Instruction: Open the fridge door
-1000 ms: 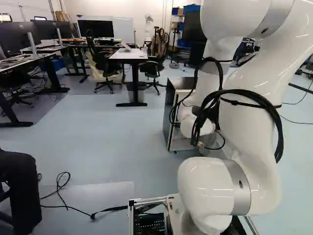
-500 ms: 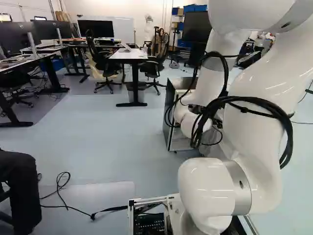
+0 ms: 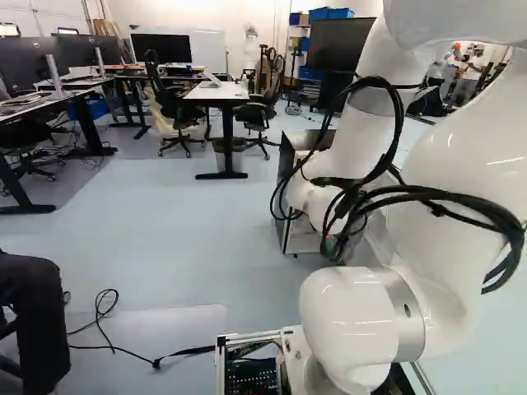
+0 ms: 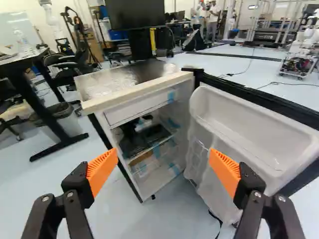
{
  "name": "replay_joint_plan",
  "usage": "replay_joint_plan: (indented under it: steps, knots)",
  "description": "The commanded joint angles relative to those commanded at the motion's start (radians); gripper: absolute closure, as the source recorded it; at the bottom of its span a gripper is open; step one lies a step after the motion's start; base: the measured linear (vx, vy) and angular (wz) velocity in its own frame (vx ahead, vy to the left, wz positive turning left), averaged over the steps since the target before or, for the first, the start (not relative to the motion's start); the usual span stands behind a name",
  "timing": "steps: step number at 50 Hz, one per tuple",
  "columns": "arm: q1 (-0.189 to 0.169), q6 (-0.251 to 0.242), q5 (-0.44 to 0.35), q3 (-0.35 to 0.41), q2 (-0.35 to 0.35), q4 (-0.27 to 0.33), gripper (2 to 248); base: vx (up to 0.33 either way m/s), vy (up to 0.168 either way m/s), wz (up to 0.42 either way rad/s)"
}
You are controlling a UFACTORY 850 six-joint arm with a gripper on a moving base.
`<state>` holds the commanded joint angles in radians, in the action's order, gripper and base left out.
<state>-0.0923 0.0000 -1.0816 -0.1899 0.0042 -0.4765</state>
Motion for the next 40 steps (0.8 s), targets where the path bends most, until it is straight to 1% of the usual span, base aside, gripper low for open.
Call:
replay_joint_plan:
  steps: [20,40]
  knots:
    - [0.036,0.0,0.081,0.04,0.106,0.184,3,0.0,0.0,0.0]
    - [0.063,0.0,0.142,0.07,0.187,0.323,3,0.0,0.0,0.0]
